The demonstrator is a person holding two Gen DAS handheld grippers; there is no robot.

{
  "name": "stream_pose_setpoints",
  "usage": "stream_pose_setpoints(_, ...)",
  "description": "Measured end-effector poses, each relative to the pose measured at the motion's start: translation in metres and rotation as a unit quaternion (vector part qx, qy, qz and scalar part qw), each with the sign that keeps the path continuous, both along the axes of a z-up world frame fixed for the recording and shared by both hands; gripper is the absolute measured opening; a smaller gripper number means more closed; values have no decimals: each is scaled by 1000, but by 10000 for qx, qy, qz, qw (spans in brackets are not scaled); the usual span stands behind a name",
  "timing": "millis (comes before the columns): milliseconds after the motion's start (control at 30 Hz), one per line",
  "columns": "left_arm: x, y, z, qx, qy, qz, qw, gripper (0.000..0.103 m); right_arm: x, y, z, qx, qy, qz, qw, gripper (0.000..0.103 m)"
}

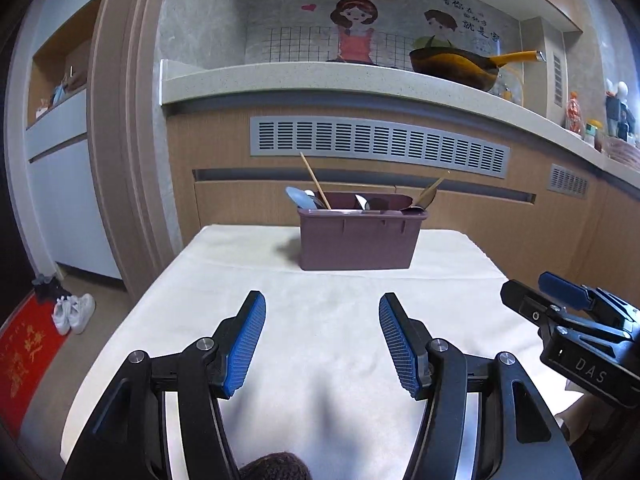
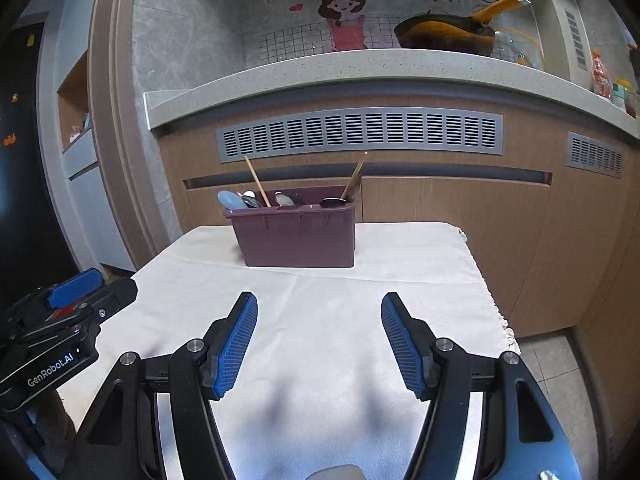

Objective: Organize utensils

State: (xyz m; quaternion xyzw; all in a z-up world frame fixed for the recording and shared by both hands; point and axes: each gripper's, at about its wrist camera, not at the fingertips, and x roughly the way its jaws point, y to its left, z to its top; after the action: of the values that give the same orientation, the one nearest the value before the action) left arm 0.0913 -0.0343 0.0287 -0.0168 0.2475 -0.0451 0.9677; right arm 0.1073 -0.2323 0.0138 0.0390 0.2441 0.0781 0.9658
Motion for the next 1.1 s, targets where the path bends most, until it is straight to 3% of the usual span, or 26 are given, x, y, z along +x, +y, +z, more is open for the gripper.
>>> stream_pose_setpoints(1100,4,-1,-2,-1,133,-20,9999,60,0,-1,0,-65,26,70,10000,62)
